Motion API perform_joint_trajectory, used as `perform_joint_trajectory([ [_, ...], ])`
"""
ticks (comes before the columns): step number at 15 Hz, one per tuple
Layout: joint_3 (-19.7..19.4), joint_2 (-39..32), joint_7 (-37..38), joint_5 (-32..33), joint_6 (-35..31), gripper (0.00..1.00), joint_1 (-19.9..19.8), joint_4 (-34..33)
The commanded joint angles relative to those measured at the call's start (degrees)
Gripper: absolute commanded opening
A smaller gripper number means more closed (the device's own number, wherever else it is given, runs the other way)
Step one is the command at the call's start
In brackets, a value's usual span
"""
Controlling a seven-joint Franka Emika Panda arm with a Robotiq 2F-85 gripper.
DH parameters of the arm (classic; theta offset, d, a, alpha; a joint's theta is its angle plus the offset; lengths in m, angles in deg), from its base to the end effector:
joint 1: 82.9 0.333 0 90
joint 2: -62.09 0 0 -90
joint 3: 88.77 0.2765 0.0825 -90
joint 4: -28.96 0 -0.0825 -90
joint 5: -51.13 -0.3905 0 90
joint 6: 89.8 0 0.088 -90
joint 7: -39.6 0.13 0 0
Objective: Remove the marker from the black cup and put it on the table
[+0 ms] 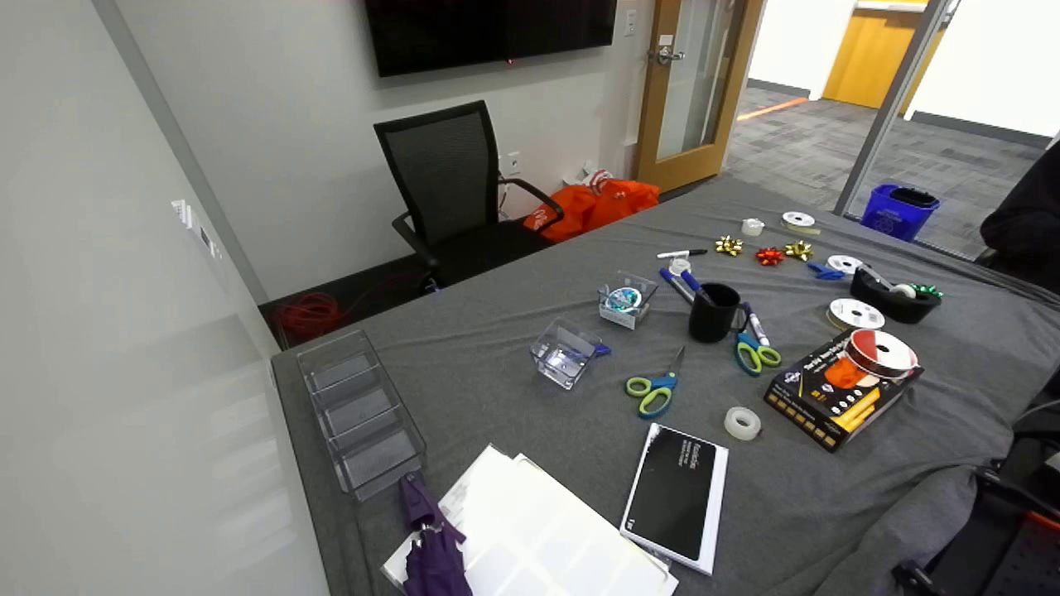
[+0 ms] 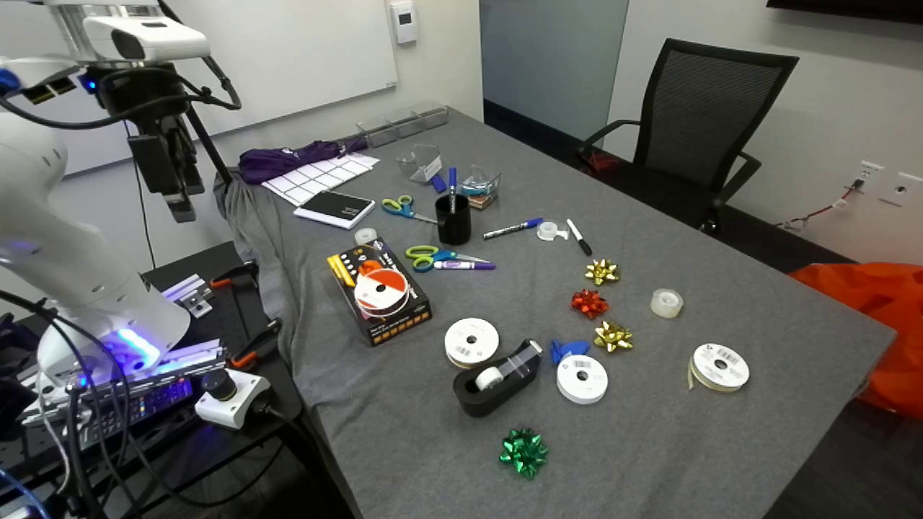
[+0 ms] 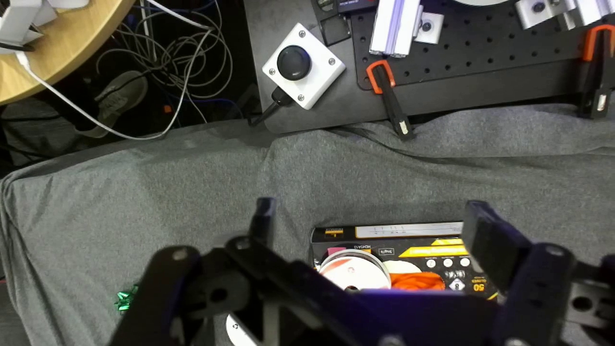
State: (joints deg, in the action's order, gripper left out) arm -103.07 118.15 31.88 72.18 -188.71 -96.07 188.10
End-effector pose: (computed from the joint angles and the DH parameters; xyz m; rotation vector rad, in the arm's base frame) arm 0.2560 -0.1610 0.4047 2.9981 -0.2334 -0.1721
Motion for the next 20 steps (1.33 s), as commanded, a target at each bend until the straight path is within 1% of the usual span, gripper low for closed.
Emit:
perform_joint_trajectory([
  [1,1.34,-3.62,4.56,-2.83,-0.79,1.0,0.34,-2.11],
  [5,2.25,-10.76,10.49,-9.25,-3.21,1.0,2.0,-6.75],
  [9,3.22,-21.5,11.85,-15.23,-7.54,1.0,4.42,-13.26],
  [12,4.81,-30.32,14.36,-19.9,-10.63,1.0,5.77,-19.05],
  [14,6.17,-35.98,16.5,-22.83,-11.36,1.0,6.43,-23.2],
  [18,8.55,-45.83,21.61,-26.47,-12.89,1.0,7.29,-30.58],
  [19,8.86,-47.85,23.18,-28.09,-14.17,1.0,7.52,-31.89],
  [20,9.16,-49.6,26.31,-30.72,-16.44,1.0,7.66,-32.86],
])
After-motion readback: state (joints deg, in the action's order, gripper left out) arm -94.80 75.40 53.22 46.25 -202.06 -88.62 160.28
